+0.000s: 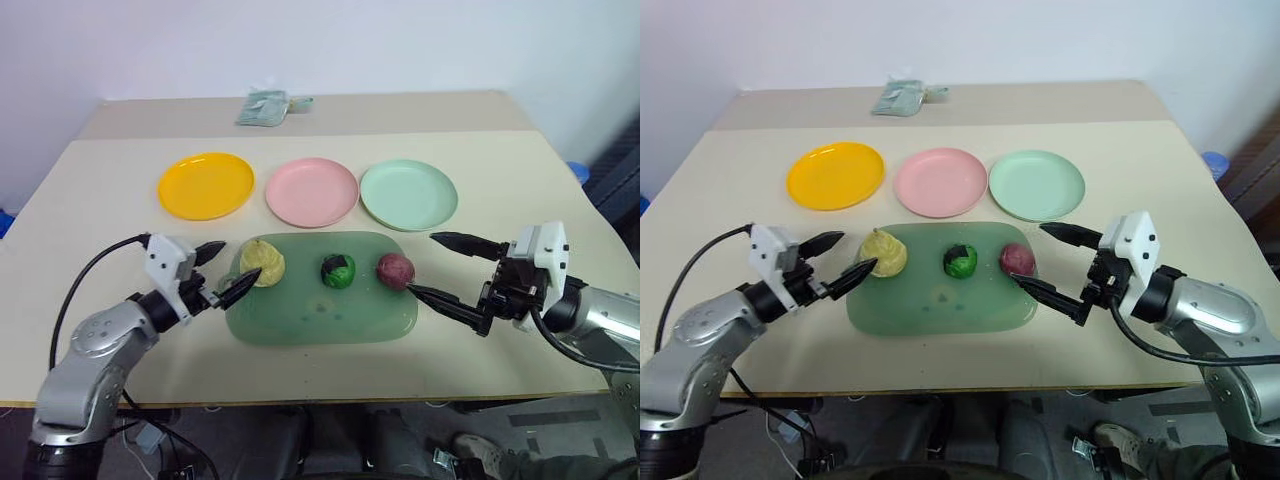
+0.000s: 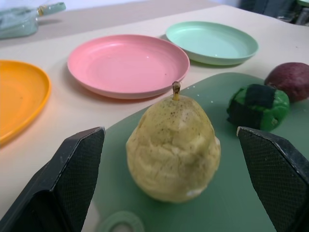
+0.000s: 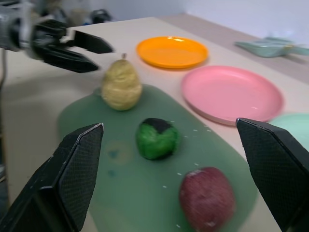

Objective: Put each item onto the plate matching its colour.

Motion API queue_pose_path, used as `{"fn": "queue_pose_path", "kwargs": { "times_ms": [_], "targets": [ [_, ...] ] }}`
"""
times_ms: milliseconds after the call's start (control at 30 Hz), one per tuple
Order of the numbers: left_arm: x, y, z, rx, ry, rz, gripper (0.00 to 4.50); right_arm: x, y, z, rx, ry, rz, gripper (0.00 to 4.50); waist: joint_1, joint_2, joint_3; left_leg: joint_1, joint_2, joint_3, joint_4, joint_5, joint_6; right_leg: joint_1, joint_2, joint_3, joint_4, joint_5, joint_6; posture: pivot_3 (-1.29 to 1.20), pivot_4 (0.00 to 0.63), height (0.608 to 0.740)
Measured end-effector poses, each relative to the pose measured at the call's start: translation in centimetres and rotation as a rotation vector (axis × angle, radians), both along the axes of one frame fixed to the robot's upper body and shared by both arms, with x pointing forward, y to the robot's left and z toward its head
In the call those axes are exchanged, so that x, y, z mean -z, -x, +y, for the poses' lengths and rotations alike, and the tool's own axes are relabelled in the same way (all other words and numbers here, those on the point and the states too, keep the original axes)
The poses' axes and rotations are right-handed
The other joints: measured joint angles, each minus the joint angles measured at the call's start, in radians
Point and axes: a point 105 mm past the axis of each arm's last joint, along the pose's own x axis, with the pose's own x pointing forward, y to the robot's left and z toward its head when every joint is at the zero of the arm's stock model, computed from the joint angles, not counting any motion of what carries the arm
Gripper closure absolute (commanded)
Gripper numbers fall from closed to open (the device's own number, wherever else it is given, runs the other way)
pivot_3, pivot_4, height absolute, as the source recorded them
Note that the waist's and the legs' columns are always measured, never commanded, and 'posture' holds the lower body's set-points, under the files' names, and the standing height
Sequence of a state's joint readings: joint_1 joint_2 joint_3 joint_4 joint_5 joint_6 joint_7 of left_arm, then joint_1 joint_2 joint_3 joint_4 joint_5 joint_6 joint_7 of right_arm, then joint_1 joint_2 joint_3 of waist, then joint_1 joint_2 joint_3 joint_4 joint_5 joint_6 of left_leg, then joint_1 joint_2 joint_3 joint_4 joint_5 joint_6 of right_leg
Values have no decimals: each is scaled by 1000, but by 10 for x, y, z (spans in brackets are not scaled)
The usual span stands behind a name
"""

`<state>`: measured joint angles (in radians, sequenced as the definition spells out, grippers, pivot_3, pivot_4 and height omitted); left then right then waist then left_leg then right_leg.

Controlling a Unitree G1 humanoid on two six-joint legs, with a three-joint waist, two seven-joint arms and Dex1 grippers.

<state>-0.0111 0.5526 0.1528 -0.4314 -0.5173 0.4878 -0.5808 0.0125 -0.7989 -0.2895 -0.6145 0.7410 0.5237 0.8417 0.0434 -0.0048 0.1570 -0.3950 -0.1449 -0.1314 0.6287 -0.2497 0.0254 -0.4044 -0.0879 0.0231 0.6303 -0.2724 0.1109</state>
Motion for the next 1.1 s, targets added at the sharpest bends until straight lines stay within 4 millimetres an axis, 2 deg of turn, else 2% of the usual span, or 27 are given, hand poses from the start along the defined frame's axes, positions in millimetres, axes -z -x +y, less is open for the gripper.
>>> {"fn": "queue_pose_path", "kwargs": {
  "times_ms": [167, 267, 367, 533, 633, 667, 733, 800, 867, 933, 1100],
  "targets": [
    [7, -13, -12, -26, -4, 23, 0, 3, 3, 2, -25, 9, 16, 20, -1, 0, 0, 0, 0, 0, 1, 0, 0, 1, 0, 0, 0, 0, 0, 0, 150, 740],
    [13, -20, -14, -54, -4, 39, 793, 5, 3, 2, -27, 17, 17, 0, -2, 0, 0, 0, 0, 0, 0, 0, 0, 1, 0, 0, 0, 0, 0, 0, 150, 740],
    [14, -25, -18, -68, -18, 29, 2038, 6, 3, 1, -25, 22, 14, 0, -2, 0, 0, 0, 0, 0, 1, 0, 0, 1, 0, 0, 0, 0, 0, 0, 150, 740],
    [14, -35, -17, -117, -25, 1, 2086, 7, 3, 1, -20, 21, 13, 0, -1, 0, 0, 0, 0, 0, 1, 0, 0, 1, 0, 0, 1, 0, 0, 0, 150, 740],
    [10, -48, -8, -206, 20, -6, 2086, 6, 2, 1, -13, 18, 7, 0, -1, 0, 0, 0, 0, 0, 1, 0, 0, 1, 0, 0, 1, 0, 1, 0, 150, 740],
    [3, -61, -2, -287, 69, -20, 2086, 6, 1, 0, -7, 16, 6, 0, 4, -2, 1, -1, 0, -1, 2, 1, -1, 0, 0, -1, 1, 1, 1, 0, 150, 740],
    [-27, -85, 18, -447, 152, -97, 2086, 4, -1, 0, -2, 13, -5, 0, 10, -8, 5, -3, 0, -3, 3, 2, -2, -1, 1, -3, 2, 1, 1, 0, 150, 740],
    [-59, -103, 37, -584, 211, -177, 2086, 1, -3, 1, 4, 9, -17, 0, 11, -9, 5, -4, 0, -2, 4, 2, -3, -1, 1, -2, 2, 2, 2, 0, 150, 740],
    [-75, -125, 48, -694, 256, -189, 2086, -3, -8, 3, 11, -4, -33, 0, 16, -9, 5, -3, 0, -1, 4, 5, -8, -1, 1, -2, 2, 3, 3, 0, 150, 740],
    [-76, -141, 52, -765, 267, -167, 2086, -8, -11, 7, 7, -19, -52, 0, 21, -9, 5, -4, -1, -1, 4, 6, -8, -1, 1, -2, 1, 3, 3, 0, 150, 740],
    [-39, -171, 50, -860, 225, -42, 2086, -11, -25, 6, 35, -17, -66, 0, 21, -13, 7, -10, -1, -2, 7, 6, -8, -7, 1, -3, 3, 4, 3, 0, 150, 740]
  ]
}}
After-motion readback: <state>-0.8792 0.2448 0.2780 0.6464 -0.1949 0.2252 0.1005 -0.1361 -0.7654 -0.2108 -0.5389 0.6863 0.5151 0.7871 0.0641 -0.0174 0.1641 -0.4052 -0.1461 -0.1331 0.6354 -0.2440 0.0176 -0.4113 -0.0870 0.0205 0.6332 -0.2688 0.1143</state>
